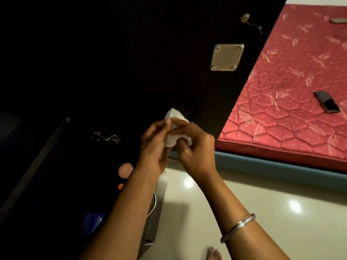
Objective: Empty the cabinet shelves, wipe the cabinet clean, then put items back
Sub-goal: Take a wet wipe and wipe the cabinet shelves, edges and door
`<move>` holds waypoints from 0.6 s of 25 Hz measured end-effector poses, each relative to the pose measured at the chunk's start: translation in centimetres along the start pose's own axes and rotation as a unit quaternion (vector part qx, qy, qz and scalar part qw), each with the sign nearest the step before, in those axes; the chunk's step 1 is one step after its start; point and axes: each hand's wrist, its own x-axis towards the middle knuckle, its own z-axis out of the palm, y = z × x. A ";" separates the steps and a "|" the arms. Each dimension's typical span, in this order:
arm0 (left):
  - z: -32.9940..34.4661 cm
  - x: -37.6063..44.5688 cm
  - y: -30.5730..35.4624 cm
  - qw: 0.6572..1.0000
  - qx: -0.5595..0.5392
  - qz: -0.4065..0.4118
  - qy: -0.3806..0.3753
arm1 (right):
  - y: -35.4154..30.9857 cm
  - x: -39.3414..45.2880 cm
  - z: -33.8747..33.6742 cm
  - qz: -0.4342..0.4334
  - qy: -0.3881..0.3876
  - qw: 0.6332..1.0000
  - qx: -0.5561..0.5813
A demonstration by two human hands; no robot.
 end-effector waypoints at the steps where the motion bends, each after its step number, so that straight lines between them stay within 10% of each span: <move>1: 0.3 -0.3 0.1 0.999 0.025 0.012 0.024 | -0.4 -0.4 0.1 0.055 0.048 0.997 -0.018; 6: 0.3 -0.4 0.0 0.966 0.203 0.153 0.054 | -1.1 -1.0 0.9 0.302 0.089 0.947 0.062; 12: -1.5 -1.0 -1.6 0.816 0.471 0.323 -0.091 | -1.8 -0.1 1.5 0.510 0.174 0.739 0.405; 15: -1.4 -0.9 -1.0 0.842 0.427 0.327 -0.049 | -0.4 -0.9 1.4 0.535 0.326 0.636 0.449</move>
